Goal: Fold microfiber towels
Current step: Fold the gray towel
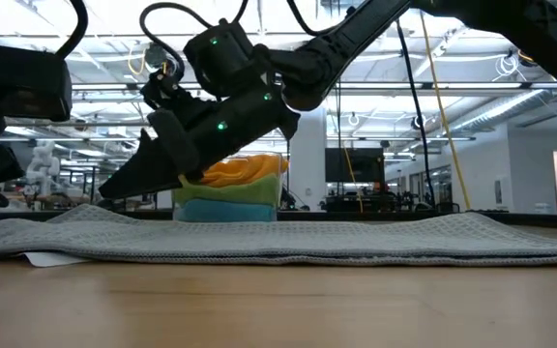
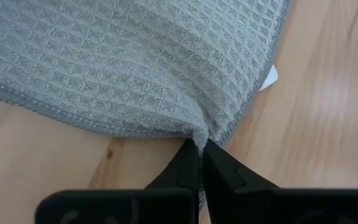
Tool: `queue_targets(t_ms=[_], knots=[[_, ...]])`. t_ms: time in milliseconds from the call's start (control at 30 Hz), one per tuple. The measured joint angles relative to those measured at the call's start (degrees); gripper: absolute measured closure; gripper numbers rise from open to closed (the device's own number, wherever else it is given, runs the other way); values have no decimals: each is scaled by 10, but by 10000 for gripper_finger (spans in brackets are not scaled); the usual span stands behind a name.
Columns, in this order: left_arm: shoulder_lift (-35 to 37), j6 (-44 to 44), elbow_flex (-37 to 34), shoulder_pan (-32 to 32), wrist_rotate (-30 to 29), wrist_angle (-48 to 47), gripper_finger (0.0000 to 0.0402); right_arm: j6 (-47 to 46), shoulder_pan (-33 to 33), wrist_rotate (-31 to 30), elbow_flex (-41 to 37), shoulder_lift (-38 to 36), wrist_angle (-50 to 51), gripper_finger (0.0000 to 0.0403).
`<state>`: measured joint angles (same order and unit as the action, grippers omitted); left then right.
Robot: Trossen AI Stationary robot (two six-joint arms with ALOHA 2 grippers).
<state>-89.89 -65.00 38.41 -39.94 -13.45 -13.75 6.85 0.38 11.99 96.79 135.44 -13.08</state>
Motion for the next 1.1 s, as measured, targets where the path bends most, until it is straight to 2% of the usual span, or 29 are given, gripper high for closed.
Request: queue_targets(t_ms=[200,267,400,600,900,1100], knots=[[0,12,0,0,-1,1,391,38,32,-59,1,0,17,174],[0,20,0,0,-2,1,396,45,42,-62,1,0,8,174],[0,22,0,0,-2,3,391,52,43,-99,1,-1,5,174],[0,33,0,0,-2,4,396,59,25,-95,2,6,9,179],[0,36,0,0,-3,4,393,89,36,-89,0,22,13,232],[0,36,0,0,-5,4,388,85,34,-87,0,22,13,296]])
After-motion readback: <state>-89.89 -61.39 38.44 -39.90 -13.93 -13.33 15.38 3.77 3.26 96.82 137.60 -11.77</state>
